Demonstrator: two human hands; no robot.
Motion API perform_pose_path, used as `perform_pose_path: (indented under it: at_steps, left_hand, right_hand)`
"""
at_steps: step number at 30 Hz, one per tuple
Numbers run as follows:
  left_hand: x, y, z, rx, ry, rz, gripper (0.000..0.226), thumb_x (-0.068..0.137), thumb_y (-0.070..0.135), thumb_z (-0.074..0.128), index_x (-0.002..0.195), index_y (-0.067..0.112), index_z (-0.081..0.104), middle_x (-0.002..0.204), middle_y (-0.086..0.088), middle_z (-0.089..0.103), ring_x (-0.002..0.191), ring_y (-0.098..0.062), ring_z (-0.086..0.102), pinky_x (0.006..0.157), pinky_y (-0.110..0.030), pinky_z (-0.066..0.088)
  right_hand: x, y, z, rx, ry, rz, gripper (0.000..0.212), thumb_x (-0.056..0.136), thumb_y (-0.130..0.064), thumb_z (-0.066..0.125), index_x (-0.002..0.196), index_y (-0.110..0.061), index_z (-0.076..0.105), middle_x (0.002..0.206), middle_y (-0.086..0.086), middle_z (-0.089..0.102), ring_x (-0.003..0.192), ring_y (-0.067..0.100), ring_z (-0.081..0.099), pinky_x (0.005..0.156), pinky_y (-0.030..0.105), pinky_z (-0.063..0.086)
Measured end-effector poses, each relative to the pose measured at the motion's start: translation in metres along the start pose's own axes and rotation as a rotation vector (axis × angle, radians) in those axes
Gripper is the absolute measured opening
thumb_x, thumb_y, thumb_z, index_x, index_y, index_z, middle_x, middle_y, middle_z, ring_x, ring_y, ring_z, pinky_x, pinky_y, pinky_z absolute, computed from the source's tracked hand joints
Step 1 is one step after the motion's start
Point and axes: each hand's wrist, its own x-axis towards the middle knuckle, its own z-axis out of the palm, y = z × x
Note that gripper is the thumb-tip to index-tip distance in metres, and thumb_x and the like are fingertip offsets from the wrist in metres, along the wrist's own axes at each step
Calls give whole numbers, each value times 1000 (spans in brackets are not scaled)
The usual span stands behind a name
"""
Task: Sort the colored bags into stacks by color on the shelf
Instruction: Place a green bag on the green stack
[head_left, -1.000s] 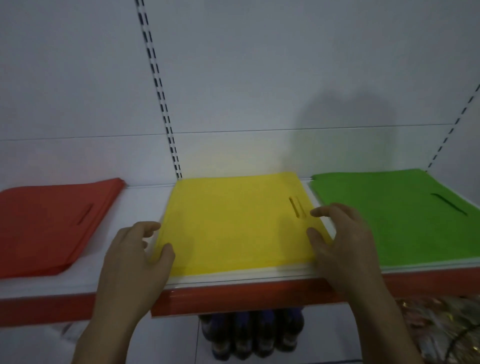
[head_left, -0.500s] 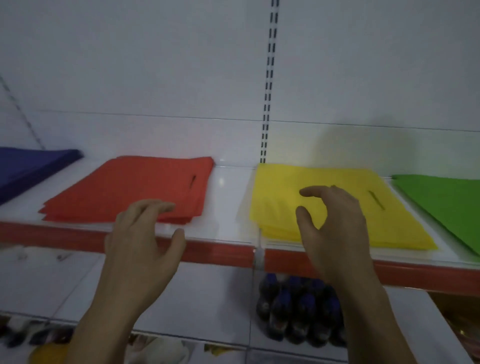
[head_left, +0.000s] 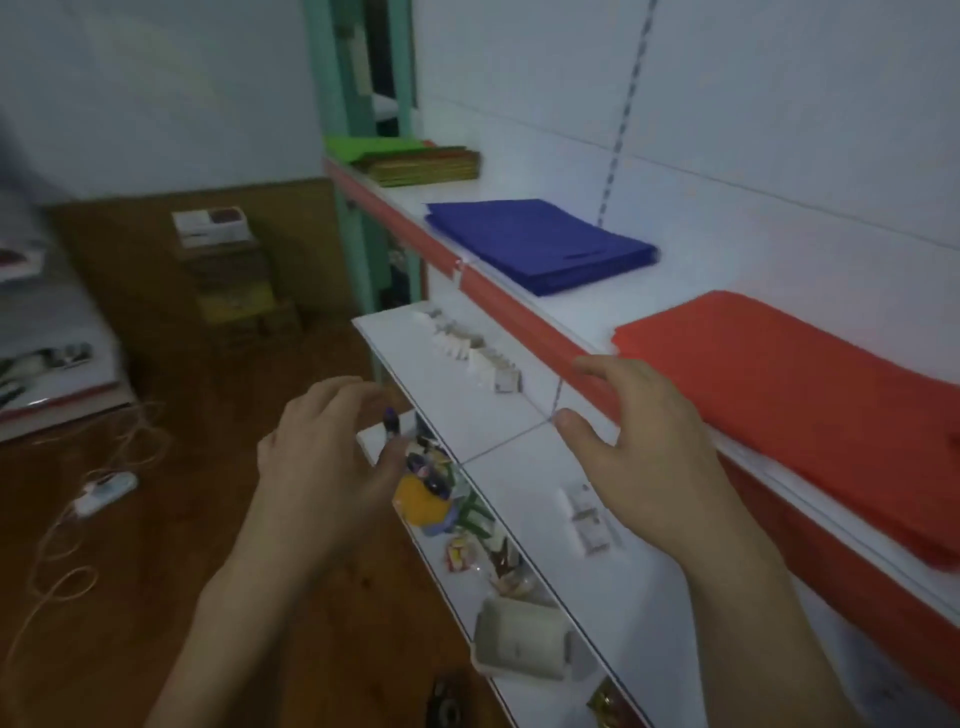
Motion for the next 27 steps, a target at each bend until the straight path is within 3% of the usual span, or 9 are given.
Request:
perform_pose_path:
  at_steps: [6, 15, 19, 23, 27]
  left_hand:
    - [63, -68, -13, 148, 3, -129, 58, 89, 50, 58, 142, 34, 41, 149, 13, 36, 139, -13, 35, 109, -55, 38]
    - [252, -124, -27, 249, -8, -140, 68, 92, 55, 52, 152, 35, 27, 160, 12, 21, 148, -13, 20, 118, -52, 27]
    - [306, -149, -25, 290, -52, -136, 72, 93, 58, 49, 154, 36, 20, 163, 15, 12, 150, -10, 12, 121, -50, 20]
    - [352, -178, -23, 297, -66, -156, 74, 92, 59, 49, 155, 35, 18, 163, 13, 10, 151, -11, 9, 122, -50, 18]
    - [404, -209, -13, 271, -78, -117, 73, 91, 59, 50, 154, 34, 22, 163, 12, 14, 150, -12, 14, 120, -52, 23]
  right_hand:
    - [94, -27, 73, 33, -210, -115, 56, 94, -47, 58, 146, -35, 38, 148, -17, 41, 136, 3, 34, 106, 20, 26]
    - [273, -41, 144, 102, -98, 3, 58, 94, -48, 58, 145, -30, 40, 137, -11, 48, 123, 7, 43, 93, 21, 38]
    - [333, -53, 183, 157, -138, 29, 58, 94, -49, 56, 146, -31, 37, 140, -10, 46, 128, 11, 45, 103, 32, 46]
    - [376, -63, 221, 195, -209, -12, 57, 95, -50, 55, 147, -37, 36, 143, -13, 44, 133, 9, 42, 108, 41, 46]
    - [419, -65, 251, 175, -213, 12, 57, 95, -51, 54, 147, -37, 35, 144, -14, 42, 134, 9, 41, 108, 38, 46]
